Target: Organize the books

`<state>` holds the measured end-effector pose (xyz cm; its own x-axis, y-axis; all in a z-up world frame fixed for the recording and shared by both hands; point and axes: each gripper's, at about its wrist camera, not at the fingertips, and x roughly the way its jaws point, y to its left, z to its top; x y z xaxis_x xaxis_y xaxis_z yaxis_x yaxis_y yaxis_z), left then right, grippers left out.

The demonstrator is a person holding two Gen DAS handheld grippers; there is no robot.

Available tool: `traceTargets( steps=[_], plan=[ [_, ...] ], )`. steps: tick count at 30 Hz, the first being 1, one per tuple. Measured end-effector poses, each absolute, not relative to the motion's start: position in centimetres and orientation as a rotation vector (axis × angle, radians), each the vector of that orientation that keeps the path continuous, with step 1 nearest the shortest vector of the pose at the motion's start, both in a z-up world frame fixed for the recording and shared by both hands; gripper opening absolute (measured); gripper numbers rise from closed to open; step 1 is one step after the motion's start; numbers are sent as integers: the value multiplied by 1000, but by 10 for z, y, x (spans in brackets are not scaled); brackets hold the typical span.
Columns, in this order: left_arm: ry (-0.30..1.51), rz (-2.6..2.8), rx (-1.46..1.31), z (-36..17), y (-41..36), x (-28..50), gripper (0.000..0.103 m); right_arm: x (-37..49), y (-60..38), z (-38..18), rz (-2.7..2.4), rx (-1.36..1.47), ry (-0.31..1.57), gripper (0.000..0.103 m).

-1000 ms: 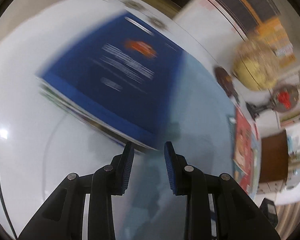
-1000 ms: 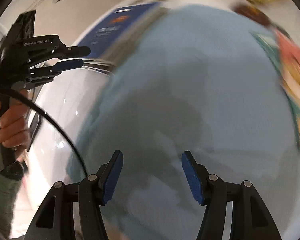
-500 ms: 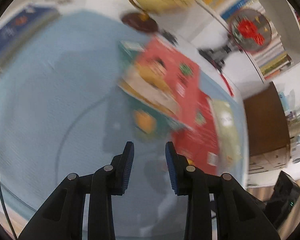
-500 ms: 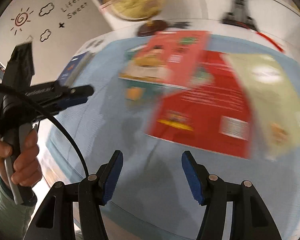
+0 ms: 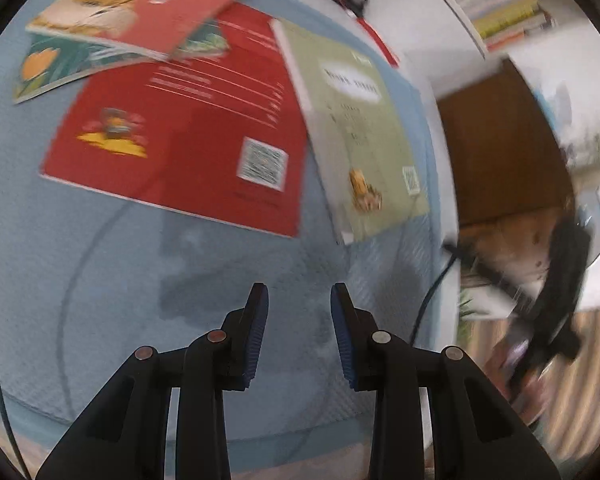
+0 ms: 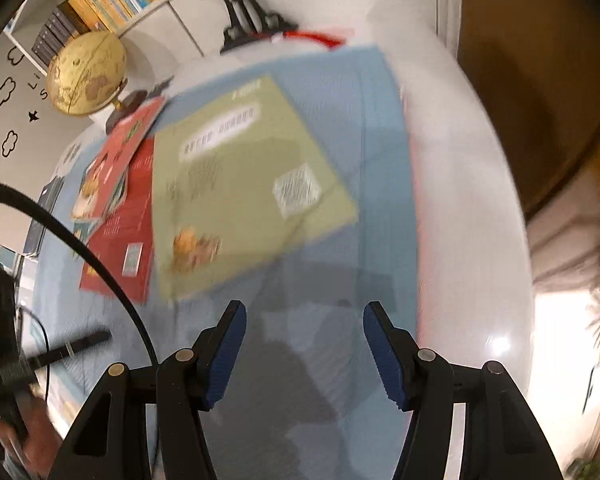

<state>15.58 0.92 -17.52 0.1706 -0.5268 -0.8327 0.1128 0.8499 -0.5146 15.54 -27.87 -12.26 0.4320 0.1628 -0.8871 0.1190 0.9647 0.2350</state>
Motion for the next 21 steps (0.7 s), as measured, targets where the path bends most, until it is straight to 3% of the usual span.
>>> traceTargets(
  steps=[8, 10, 12, 21],
  plan=[
    [1307, -468, -420, -180, -17, 183, 29, 235, -255, -115, 93, -37, 1003, 59],
    [1295, -468, -412, -177, -26, 194, 29, 248, -260, -129, 121, -24, 1022, 43],
    [1283, -466, -381, -174, -35, 205, 29, 264, -266, -143, 136, 5, 1060, 38],
    [1265, -373, -369, -183, -47, 227, 29, 297, -273, -157, 160, 95, 1049, 40]
  ],
)
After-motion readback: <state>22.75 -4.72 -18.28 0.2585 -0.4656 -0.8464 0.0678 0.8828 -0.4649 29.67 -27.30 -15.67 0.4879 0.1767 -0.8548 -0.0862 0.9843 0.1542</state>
